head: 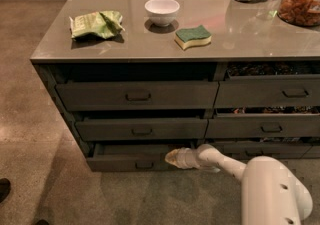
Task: Close bottom drawer
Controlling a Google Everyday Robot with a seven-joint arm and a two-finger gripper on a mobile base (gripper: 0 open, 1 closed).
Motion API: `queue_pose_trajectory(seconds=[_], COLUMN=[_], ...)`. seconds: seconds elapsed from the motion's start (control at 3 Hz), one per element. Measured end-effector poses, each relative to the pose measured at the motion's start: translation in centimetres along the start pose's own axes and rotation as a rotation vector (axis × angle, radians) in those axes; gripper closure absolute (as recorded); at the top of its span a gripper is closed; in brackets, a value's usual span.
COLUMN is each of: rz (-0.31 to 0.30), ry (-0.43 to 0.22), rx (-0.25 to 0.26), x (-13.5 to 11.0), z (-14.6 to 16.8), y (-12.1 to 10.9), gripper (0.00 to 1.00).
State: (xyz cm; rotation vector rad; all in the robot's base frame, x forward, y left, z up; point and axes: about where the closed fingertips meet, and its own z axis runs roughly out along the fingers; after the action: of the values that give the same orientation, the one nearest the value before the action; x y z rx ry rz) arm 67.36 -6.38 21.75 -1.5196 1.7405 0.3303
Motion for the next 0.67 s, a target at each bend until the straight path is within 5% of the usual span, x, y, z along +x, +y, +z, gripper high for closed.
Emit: queue_pose_trajectory(seconds=[0.33, 0.67], rz=[-0.017, -0.024], ry=[-0.030, -0.050], rx=[0.067, 0.103], x=[-1.1, -1.6], z=[-2.3, -4.3], y=[-0.6, -0.6], gripper=[1.00, 0.86])
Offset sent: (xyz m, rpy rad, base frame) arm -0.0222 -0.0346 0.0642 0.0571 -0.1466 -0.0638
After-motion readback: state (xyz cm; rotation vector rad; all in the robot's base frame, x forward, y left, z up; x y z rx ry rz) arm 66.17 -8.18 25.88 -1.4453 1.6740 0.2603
